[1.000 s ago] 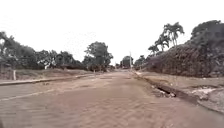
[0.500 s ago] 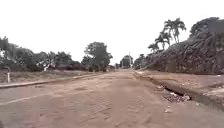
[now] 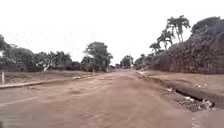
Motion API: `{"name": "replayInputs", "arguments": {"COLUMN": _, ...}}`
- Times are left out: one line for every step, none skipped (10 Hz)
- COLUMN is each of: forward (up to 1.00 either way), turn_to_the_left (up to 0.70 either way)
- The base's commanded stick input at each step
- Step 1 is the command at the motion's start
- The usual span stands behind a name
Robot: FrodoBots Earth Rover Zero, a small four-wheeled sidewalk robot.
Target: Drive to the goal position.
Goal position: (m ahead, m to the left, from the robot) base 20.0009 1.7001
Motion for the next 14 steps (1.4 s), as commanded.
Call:
{"name": "replayInputs", "arguments": {"forward": 1.0, "turn_to_the_left": 0.0}}
{"name": "replayInputs", "arguments": {"forward": 1.0, "turn_to_the_left": 0.0}}
{"name": "replayInputs", "arguments": {"forward": 1.0, "turn_to_the_left": 0.0}}
{"name": "replayInputs", "arguments": {"forward": 1.0, "turn_to_the_left": 0.0}}
{"name": "replayInputs", "arguments": {"forward": 1.0, "turn_to_the_left": 0.0}}
{"name": "replayInputs", "arguments": {"forward": 1.0, "turn_to_the_left": 0.0}}
{"name": "replayInputs", "arguments": {"forward": 1.0, "turn_to_the_left": 0.0}}
{"name": "replayInputs", "arguments": {"forward": 1.0, "turn_to_the_left": 0.0}}
{"name": "replayInputs", "arguments": {"forward": 1.0, "turn_to_the_left": 0.0}}
{"name": "replayInputs", "arguments": {"forward": 1.0, "turn_to_the_left": -0.19}}
{"name": "replayInputs", "arguments": {"forward": 1.0, "turn_to_the_left": -0.27}}
{"name": "replayInputs", "arguments": {"forward": 1.0, "turn_to_the_left": -0.17}}
{"name": "replayInputs", "arguments": {"forward": 1.0, "turn_to_the_left": 0.0}}
{"name": "replayInputs", "arguments": {"forward": 1.0, "turn_to_the_left": 0.0}}
